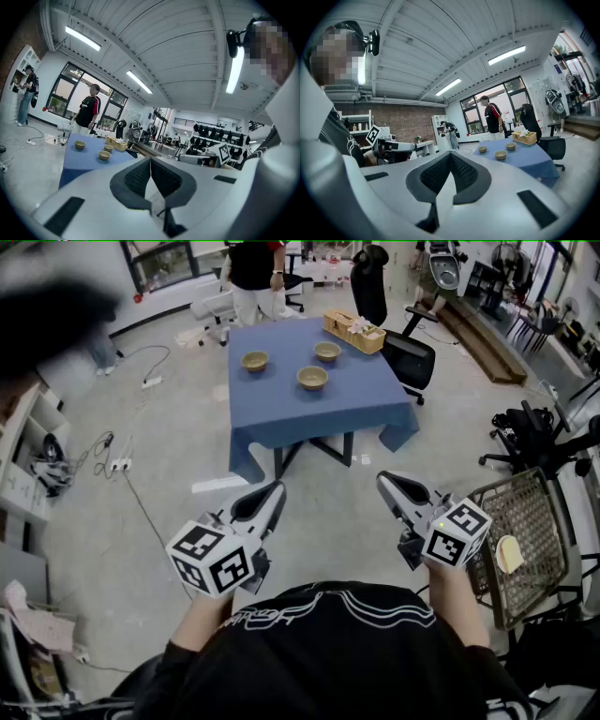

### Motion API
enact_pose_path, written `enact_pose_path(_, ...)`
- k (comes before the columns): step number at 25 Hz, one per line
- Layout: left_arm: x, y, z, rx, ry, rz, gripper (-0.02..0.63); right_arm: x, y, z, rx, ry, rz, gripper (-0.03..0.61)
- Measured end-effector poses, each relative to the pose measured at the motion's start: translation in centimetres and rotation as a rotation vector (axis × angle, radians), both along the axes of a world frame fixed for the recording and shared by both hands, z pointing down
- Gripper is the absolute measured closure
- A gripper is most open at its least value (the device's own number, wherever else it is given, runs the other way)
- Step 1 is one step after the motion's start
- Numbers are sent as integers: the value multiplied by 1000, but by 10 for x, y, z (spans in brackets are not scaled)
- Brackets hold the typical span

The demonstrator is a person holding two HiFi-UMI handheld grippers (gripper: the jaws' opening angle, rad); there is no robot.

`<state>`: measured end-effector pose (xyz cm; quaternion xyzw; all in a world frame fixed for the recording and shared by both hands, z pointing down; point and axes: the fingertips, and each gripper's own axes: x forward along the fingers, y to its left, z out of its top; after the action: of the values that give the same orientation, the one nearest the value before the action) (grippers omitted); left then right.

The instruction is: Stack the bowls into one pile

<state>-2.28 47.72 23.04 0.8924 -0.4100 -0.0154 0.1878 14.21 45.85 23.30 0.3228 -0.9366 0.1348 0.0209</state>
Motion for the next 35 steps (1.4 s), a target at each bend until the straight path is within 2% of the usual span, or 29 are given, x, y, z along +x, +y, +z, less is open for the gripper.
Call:
enact_pose_path(9,1,-10,10,-20,1,-2,589,7,-6,6,9,-24,14,545)
enact_pose_path(10,2,-12,11,-20,0,-2,590,8,-7,8,12,-16,8,531)
enact_pose_path(12,5,-17,14,-17,-7,-3,589,10,-9,10,24,-5,-4,461)
enact_pose_path(16,8,-39,15,-17,-6,-11,589,17,-34,12,30,-14,5,410)
enact_pose_path(23,11,-112,38,-55,-16,-33,589,26,-120,38,-4,-14,8,355)
enact_pose_path(30,25,-227,58,-122,-15,-68,589,35,-243,67,-71,0,-14,311)
enact_pose_path(35,35,-311,67,-158,-18,-104,589,51,-327,88,-126,12,-29,308)
